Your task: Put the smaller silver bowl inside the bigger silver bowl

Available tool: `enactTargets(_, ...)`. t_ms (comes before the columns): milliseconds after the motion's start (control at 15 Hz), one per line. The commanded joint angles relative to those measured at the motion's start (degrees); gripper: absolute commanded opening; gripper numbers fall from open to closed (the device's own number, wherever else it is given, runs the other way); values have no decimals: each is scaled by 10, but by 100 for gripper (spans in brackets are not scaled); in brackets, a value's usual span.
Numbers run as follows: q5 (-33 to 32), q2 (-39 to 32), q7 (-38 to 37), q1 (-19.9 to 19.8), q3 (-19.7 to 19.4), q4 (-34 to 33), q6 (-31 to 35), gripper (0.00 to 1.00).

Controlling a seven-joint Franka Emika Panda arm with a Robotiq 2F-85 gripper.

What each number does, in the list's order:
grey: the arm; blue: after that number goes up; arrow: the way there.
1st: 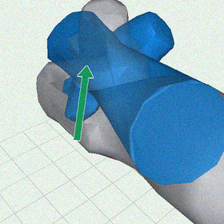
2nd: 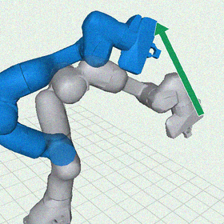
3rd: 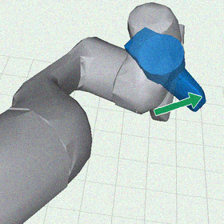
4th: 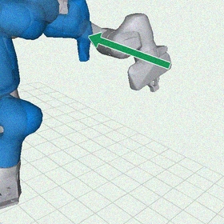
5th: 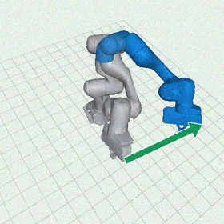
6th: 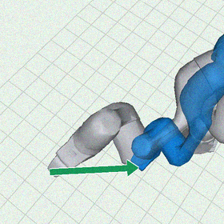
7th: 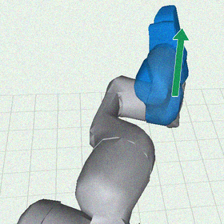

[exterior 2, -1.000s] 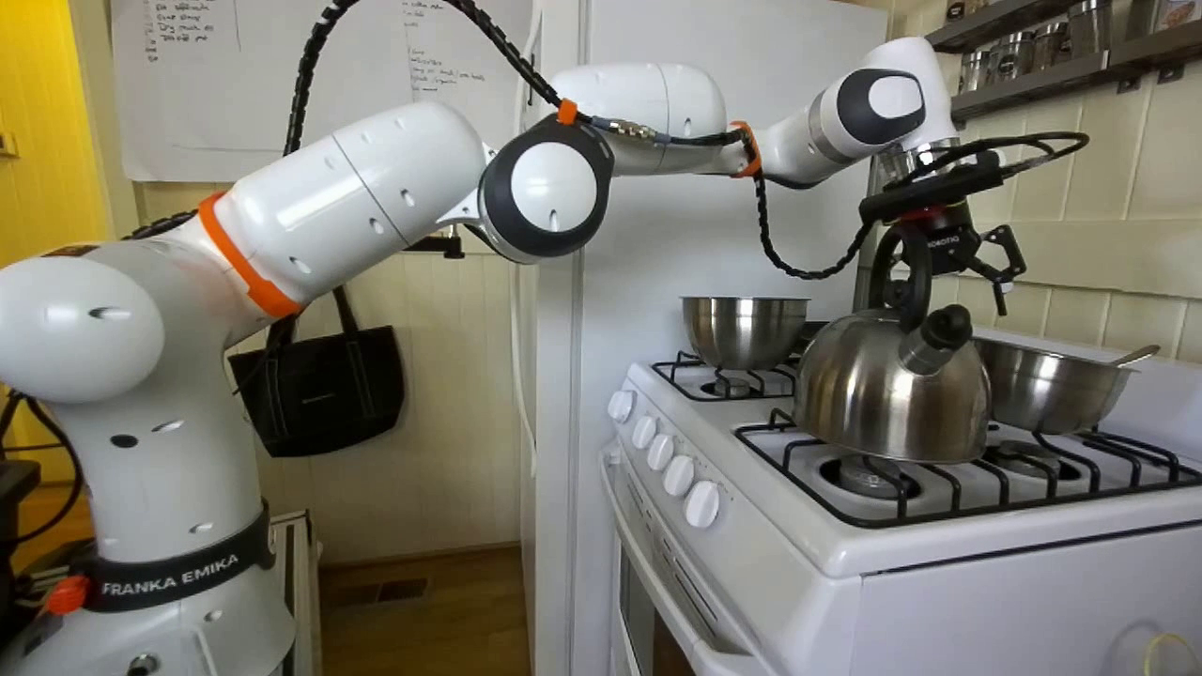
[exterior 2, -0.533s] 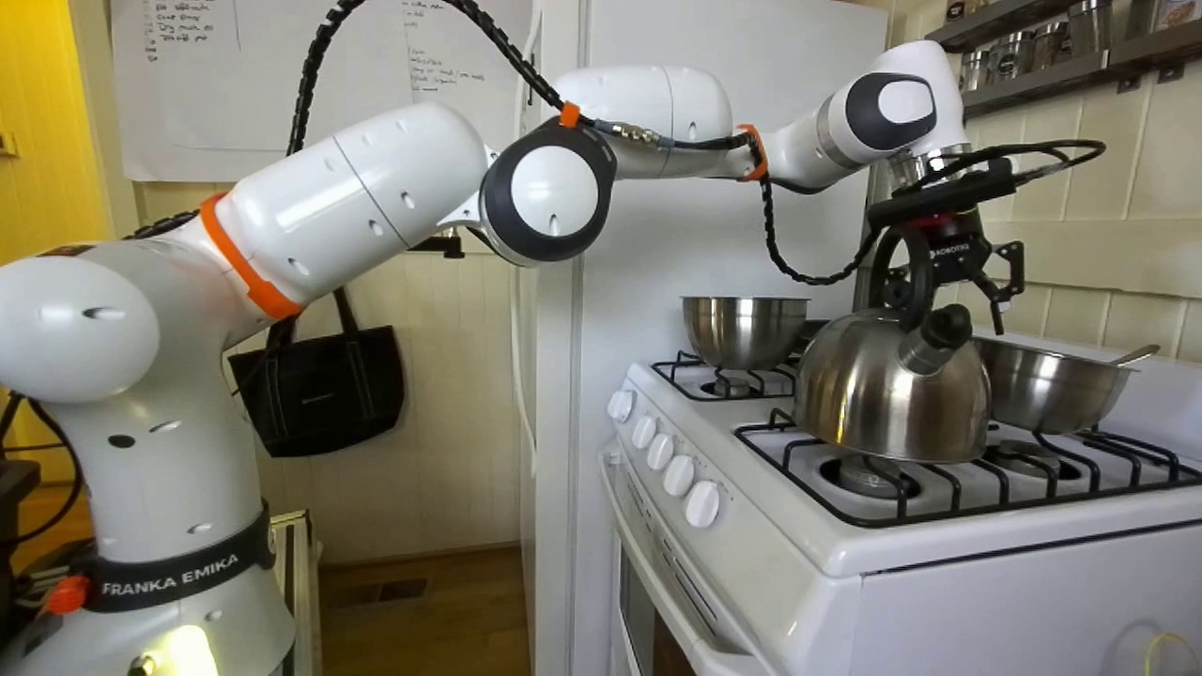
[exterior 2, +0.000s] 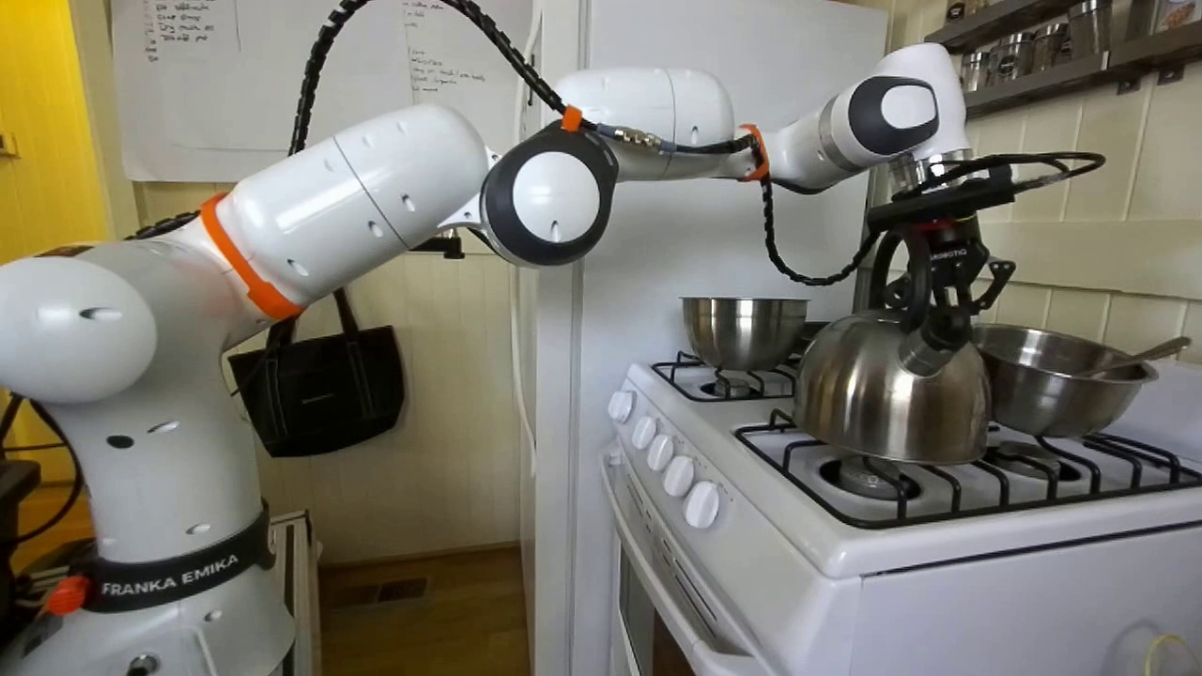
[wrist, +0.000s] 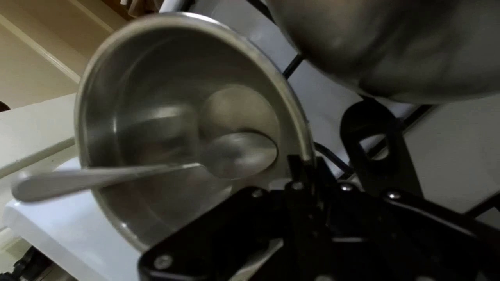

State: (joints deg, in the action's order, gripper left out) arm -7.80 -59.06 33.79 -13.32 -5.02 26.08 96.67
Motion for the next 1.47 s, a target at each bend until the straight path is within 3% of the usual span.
enactTargets(0, 10, 0, 11, -8, 12, 2, -15, 2)
enactTargets(267, -1, 12, 8, 3, 4, 3, -37, 2)
enactTargets(733, -74, 52, -20, 65, -47, 9, -106, 2)
enactTargets(1400, -197, 65, -43, 165, -107, 6, -85, 2)
